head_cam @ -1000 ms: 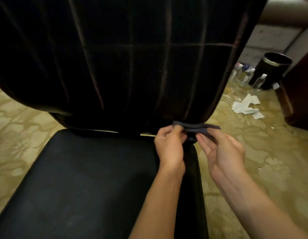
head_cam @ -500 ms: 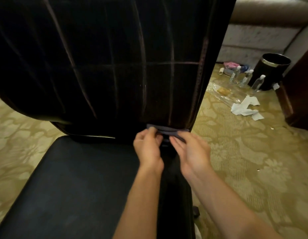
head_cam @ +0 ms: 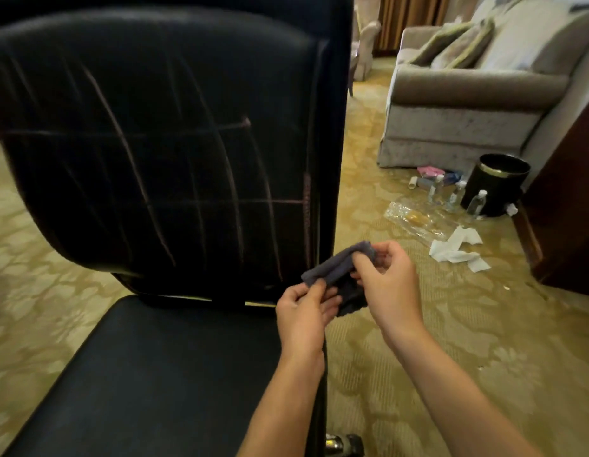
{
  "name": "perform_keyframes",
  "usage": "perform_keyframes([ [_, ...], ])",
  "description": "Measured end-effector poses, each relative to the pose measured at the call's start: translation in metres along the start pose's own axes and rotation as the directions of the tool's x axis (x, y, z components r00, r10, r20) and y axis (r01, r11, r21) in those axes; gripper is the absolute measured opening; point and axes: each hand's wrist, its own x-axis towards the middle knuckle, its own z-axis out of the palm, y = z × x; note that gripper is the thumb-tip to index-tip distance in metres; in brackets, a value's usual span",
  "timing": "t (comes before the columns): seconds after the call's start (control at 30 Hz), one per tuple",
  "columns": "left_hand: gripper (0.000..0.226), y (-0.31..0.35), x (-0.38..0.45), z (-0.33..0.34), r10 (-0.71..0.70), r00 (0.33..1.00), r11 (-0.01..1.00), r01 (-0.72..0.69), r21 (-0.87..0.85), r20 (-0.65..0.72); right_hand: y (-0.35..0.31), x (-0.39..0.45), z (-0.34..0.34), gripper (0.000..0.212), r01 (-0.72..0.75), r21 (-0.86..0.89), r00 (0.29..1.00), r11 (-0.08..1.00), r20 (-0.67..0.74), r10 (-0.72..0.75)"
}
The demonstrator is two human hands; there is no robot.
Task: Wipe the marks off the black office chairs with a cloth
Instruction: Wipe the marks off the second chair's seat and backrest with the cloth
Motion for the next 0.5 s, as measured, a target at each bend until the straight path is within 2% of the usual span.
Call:
perform_keyframes([
  [0.13,0.013,0.044,-0.018,0.025,0.278,0.959,0.954,-0.269,0.132,-0.054,-0.058,0.027,-0.014,0.009,0.189,-0.042,0.979,0.981,0.087,-0.185],
  [0.27,0.009,0.089,-0.028,0.038,0.512,0.856,0.832,-0.475,0.288,-0.066,-0.104,0.042,-0.015,0.013,0.310,-0.073,0.948,0.948,0.093,-0.303],
  [0.4,0.010,0.140,-0.034,0.054,0.735,0.677,0.589,-0.656,0.472,0.025,-0.145,0.059,-0.016,0.015,0.431,-0.097,0.902,0.897,0.009,-0.432],
  [0.5,0.011,0.191,-0.027,0.071,0.835,0.539,0.403,-0.738,0.541,0.112,-0.186,0.082,-0.012,0.016,0.492,-0.105,0.868,0.864,-0.025,-0.497],
])
